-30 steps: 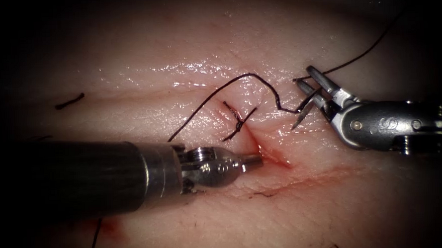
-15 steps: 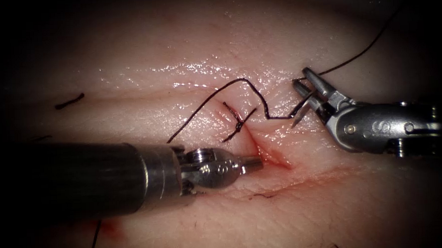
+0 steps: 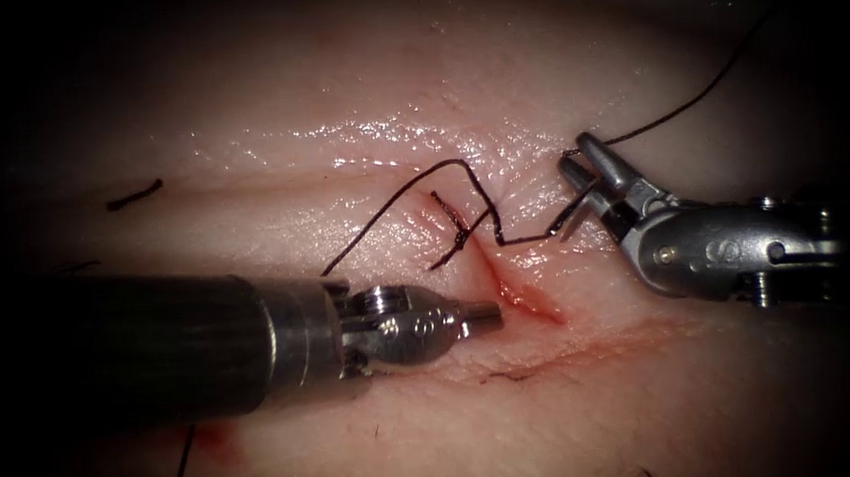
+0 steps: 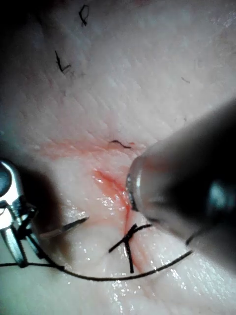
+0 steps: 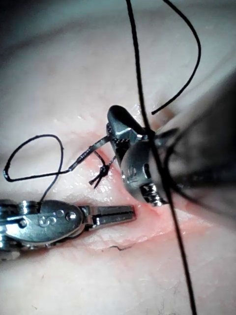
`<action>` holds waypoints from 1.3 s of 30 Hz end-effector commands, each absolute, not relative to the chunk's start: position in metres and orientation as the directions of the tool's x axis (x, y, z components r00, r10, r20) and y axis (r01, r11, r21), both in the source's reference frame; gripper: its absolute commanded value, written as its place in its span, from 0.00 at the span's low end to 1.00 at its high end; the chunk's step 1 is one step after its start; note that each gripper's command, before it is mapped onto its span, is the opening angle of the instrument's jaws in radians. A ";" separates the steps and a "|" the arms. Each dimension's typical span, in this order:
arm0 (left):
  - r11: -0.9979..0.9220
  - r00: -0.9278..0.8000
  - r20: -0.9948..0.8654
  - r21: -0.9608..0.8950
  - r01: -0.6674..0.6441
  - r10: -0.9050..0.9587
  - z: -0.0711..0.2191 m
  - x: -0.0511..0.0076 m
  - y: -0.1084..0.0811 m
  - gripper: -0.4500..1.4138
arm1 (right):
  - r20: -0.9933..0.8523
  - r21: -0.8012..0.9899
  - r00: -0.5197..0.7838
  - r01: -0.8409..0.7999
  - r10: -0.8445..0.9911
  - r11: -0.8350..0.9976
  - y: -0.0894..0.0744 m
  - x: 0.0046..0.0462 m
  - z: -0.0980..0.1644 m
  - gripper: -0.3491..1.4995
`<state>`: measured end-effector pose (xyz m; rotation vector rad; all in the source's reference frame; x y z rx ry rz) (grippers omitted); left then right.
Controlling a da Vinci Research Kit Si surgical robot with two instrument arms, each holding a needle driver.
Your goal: Wound Closure
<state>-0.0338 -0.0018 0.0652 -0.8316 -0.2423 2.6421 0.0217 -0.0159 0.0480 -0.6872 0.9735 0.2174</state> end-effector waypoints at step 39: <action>-0.929 -0.782 -0.521 -0.315 -0.196 0.342 0.056 -0.0256 -0.002 0.12 | -0.775 -0.465 0.617 -0.409 -0.137 0.785 -0.024 0.0255 0.056 0.00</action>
